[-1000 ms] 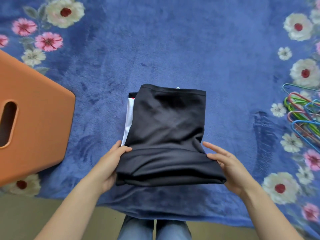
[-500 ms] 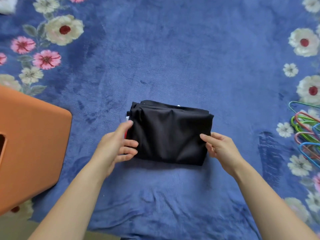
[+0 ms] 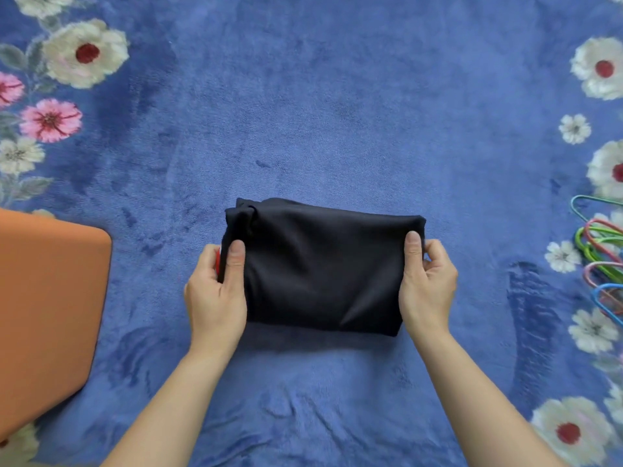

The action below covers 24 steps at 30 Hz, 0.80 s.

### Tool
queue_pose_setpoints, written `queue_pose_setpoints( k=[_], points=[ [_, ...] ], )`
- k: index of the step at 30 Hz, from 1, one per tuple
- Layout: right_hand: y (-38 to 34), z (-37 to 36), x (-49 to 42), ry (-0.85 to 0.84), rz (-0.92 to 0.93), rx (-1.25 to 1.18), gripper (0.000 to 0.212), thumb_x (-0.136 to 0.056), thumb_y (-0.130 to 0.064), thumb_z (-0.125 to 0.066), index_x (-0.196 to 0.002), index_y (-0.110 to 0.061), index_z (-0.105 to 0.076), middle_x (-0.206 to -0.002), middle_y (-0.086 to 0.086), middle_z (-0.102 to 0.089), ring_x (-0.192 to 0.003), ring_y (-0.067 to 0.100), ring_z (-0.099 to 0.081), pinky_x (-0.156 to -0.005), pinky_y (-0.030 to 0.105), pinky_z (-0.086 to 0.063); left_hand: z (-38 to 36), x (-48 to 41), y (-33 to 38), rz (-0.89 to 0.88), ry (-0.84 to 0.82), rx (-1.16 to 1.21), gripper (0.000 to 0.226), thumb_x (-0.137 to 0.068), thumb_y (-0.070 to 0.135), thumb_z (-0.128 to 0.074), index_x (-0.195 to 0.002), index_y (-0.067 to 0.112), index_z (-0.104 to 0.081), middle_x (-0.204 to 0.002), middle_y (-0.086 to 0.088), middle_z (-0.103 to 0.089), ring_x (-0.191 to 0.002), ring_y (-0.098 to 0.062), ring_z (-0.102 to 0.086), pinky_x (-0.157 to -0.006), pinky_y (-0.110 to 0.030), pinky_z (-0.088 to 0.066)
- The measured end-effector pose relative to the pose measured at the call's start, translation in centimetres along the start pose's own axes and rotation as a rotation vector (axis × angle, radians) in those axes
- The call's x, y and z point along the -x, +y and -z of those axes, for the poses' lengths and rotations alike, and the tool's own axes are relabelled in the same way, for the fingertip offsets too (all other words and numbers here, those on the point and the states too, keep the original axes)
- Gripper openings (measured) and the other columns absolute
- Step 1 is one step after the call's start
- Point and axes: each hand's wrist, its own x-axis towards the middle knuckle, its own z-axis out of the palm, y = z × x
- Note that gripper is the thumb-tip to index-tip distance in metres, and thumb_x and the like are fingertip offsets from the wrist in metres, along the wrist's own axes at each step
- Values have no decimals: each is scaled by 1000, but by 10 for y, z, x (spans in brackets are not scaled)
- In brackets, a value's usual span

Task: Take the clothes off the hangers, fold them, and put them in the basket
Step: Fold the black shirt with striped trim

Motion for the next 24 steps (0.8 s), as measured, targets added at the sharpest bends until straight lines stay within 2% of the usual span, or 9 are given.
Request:
queue_pose_setpoints(
  k=[3,6,9,10,12,14,16,20,24],
  points=[
    [13,-12,-12,-25,-36,99,48,-100,-40,-49,-66,-14,-27,-59,-5,-25,-54,10,-22,-51,27,-22,-7,-13,-6,108,-26,-203,58,-98,54,-41,-70,5,-31,-61,-10,-35,-65,-32,-37,-62,-40,-30],
    [23,-21,-21,-45,-61,214,47,-101,-43,-46,-65,-18,-28,-57,-5,-31,-55,16,-28,-56,35,-26,-12,-22,-13,188,-66,-323,56,-98,56,-37,-70,8,-33,-64,-8,-42,-72,-36,-44,-64,-43,-29],
    [25,-21,-18,-14,-42,247,31,-101,-42,-45,-86,-15,-45,-65,-2,-48,-63,20,-46,-63,34,-31,-13,-20,-15,135,-16,-329,37,-101,48,-38,-99,13,-51,-91,-5,-56,-92,-32,-52,-77,-39,-33],
    [25,-19,-14,23,24,268,25,-101,-38,-47,-99,-13,-48,-77,2,-54,-73,24,-52,-69,35,-34,-10,-17,-13,16,51,-333,36,-101,42,-40,-116,11,-50,-106,-8,-55,-103,-32,-52,-86,-39,-33],
    [24,-18,-1,111,274,380,29,-98,-29,-49,-118,-9,-48,-108,9,-55,-100,28,-51,-84,35,-33,-9,-3,-4,-325,145,-371,40,-96,30,-46,-128,6,-46,-127,-16,-47,-119,-32,-44,-101,-37,-26],
    [23,-22,15,77,565,482,33,-95,-24,-48,-125,-10,-47,-127,11,-51,-118,25,-45,-94,37,-30,-17,11,2,-630,61,-430,39,-92,24,-47,-128,10,-47,-138,-12,-40,-131,-29,-36,-108,-38,-22],
    [28,-31,24,-70,758,580,40,-95,-21,-45,-134,-13,-43,-141,7,-45,-132,22,-40,-104,38,-28,-29,18,2,-763,-95,-579,38,-94,26,-43,-130,15,-51,-147,-7,-38,-140,-24,-29,-114,-42,-17],
    [44,-44,18,-268,755,834,57,-99,-32,-37,-153,-15,-25,-161,6,-23,-149,22,-17,-120,44,-15,-41,-8,-15,-684,-240,-876,55,-96,36,-35,-147,16,-41,-159,-11,-24,-148,-26,-16,-118,-42,-3],
    [54,-48,4,-277,634,970,64,-99,-46,-28,-155,-16,-20,-163,5,-14,-150,23,-10,-121,42,-7,-43,-51,-27,-554,-324,-879,59,-96,47,-27,-153,28,-27,-162,-10,-15,-150,-29,-7,-119,-44,0]
  ],
)
